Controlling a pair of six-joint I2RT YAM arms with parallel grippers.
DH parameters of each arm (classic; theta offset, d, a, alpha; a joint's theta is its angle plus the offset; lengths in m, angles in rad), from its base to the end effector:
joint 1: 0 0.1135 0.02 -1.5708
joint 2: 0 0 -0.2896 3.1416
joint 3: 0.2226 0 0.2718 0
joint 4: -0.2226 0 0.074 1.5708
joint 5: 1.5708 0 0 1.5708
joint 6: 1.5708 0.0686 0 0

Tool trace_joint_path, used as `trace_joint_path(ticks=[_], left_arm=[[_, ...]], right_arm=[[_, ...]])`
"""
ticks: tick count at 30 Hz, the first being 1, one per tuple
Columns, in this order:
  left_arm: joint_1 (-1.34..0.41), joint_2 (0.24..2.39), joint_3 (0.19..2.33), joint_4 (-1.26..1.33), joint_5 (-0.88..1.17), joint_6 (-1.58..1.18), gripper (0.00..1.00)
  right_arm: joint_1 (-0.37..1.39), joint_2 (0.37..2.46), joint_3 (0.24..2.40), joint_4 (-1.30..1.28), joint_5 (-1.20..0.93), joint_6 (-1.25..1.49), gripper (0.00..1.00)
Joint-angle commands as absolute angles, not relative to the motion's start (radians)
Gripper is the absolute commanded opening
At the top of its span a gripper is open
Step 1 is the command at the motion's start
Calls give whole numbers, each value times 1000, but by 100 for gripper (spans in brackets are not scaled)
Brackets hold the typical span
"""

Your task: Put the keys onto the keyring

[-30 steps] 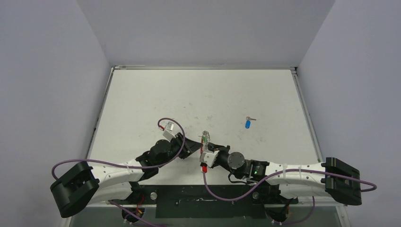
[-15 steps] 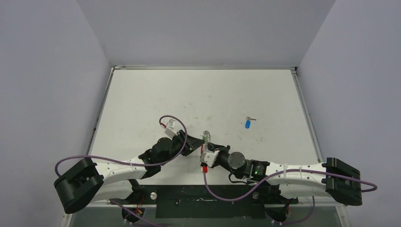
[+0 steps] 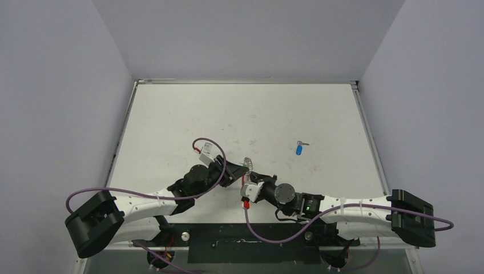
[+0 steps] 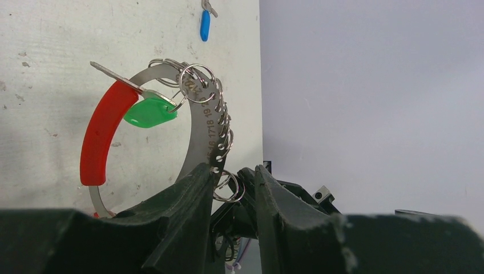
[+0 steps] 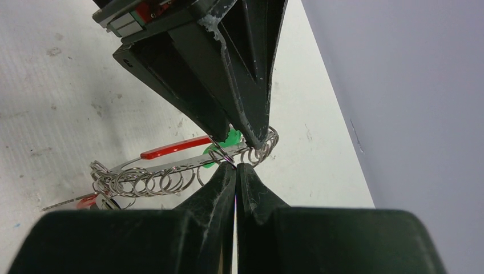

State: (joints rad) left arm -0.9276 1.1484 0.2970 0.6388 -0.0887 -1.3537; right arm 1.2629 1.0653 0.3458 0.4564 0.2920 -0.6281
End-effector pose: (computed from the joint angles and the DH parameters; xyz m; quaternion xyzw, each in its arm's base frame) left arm 0.1609 -0.2046 0.1877 -0.1916 0.7539 -0.5559 0.2930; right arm 0.0957 0.2357 0.2010 -0.5849 0.5314 0.0781 0.6078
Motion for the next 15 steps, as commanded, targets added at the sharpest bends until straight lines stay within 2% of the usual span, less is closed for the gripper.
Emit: trace_joint_path(ticks=[1,10,15], left_arm=[[-920,1108,327,643,-99,-1336,31],[-924,886,256,585,-149,-1014,34],[-925,836,186,705,-30,-684,35]], right_arm=[[1262,1077,387,542,320,-641,0],[1243,1048,417,464,295,-543,0],[1188,998,412,428,212,-451,0]])
